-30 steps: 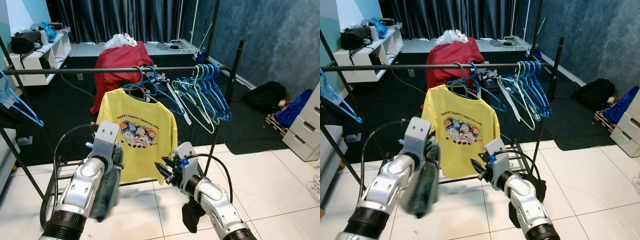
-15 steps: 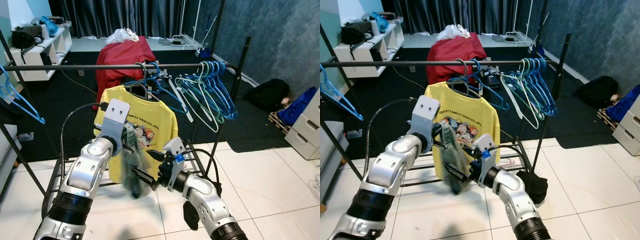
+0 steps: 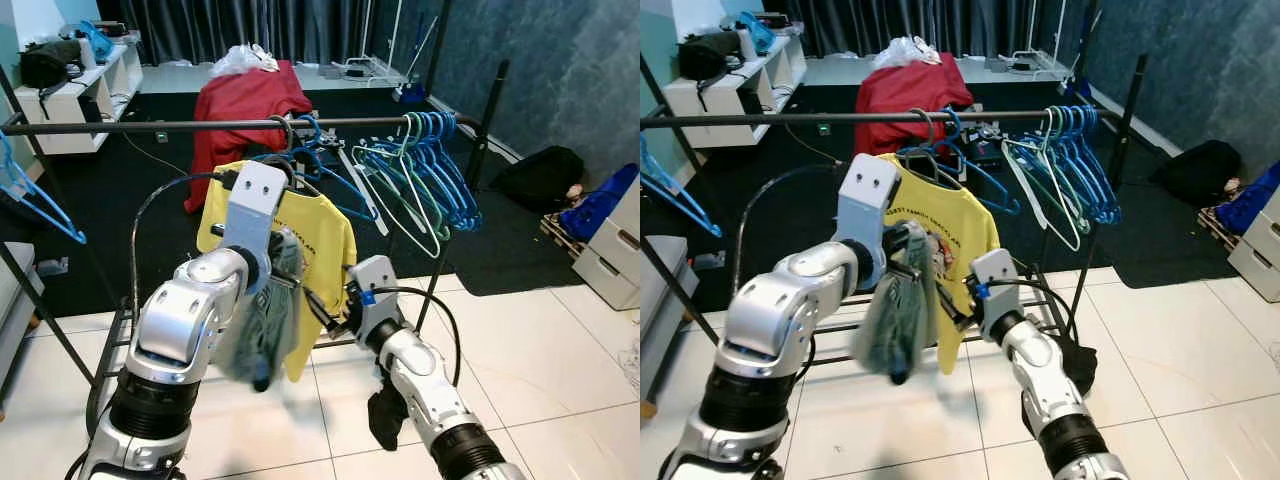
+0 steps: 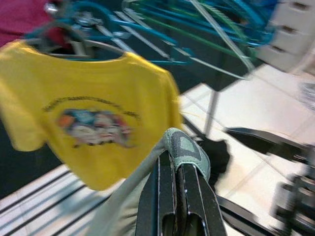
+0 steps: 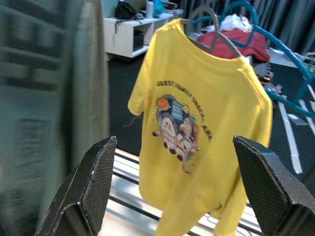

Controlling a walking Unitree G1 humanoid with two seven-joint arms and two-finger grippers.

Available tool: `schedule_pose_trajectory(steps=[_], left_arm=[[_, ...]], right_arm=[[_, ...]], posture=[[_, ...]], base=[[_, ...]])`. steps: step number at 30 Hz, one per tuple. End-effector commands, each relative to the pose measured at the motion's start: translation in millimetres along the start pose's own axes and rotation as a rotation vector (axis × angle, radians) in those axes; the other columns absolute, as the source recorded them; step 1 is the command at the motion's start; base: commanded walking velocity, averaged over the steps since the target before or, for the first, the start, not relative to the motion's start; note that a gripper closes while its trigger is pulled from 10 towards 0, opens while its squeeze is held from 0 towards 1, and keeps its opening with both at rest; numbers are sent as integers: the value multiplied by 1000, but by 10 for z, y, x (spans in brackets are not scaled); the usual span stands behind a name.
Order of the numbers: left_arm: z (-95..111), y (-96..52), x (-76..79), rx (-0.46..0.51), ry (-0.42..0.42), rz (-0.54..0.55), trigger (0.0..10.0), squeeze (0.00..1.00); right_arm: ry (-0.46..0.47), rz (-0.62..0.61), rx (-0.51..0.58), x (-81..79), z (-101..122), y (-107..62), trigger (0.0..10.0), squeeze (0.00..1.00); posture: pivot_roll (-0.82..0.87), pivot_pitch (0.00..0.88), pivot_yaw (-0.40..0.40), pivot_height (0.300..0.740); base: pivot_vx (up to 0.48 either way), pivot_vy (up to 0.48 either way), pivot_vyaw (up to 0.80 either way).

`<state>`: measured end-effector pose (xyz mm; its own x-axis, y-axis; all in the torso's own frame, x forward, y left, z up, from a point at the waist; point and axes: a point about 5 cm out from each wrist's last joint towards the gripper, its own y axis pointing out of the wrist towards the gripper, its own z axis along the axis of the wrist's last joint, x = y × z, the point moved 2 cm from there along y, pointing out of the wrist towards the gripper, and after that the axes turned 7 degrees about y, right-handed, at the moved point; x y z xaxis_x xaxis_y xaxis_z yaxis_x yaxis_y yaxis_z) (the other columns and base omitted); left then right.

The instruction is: Hang hanger

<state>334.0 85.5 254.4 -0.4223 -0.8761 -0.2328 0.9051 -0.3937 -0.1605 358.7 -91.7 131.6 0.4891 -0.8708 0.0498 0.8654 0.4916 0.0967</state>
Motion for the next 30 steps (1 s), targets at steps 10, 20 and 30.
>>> schedule_pose_trajectory(steps=[10, 20, 30], left_arm=[[-177, -51, -48, -82, 101, 20, 10000, 0], [-1232, -84, -554, -159, 13, 410, 10000, 0], [-1731, -274, -617, -373, -53, 477, 10000, 0]], right_arm=[[33, -68, -4, 144, -79, -97, 10000, 0], [191, -311, -42, 417, -304, -444, 10000, 0], [204, -340, -50, 454, -342, -546, 10000, 0]], posture=[[-57, 85, -35, 735], [-82, 57, -17, 735], [-79, 57, -19, 735]], base=[[0, 0, 0], [0, 0, 0], [0, 0, 0]])
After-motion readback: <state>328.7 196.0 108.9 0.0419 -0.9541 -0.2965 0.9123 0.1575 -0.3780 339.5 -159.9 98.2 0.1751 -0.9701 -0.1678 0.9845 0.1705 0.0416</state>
